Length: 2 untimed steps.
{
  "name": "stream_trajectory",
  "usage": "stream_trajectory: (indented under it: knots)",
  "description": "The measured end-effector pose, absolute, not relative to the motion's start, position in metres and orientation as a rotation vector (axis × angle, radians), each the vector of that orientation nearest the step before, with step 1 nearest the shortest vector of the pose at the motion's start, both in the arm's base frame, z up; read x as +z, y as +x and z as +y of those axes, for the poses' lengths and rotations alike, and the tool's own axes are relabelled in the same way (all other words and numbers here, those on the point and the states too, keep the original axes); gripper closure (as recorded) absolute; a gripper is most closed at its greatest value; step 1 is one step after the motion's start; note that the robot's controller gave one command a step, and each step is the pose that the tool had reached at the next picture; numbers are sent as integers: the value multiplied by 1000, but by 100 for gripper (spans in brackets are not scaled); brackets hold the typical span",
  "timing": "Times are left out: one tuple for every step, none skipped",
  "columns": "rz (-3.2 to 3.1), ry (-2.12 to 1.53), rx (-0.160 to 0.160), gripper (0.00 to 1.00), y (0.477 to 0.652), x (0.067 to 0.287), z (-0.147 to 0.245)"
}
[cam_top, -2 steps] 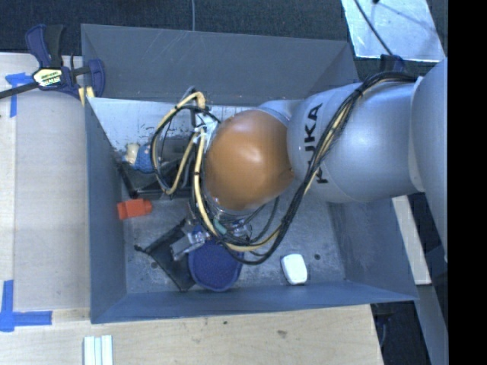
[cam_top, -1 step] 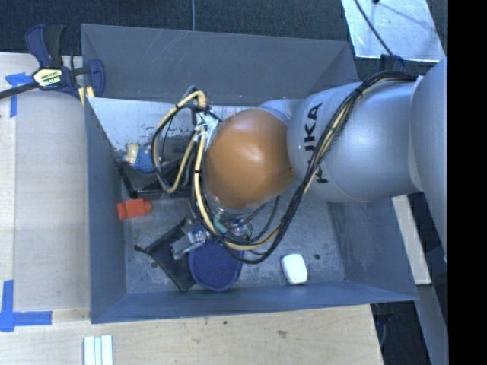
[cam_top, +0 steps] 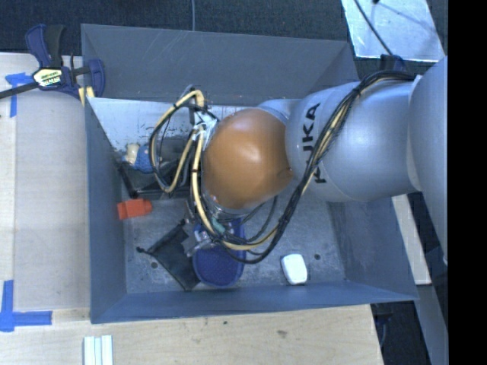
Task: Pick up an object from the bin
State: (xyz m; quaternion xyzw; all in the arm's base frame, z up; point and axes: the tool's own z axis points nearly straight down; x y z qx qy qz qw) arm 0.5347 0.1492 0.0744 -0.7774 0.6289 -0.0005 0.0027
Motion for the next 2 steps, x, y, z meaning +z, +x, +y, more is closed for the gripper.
stream_trajectory:
  knots:
    - [1974, -2435, -4, 100, 536, 125, 150]
    - [1977, -2432, -5, 100, 538, 181, 151]
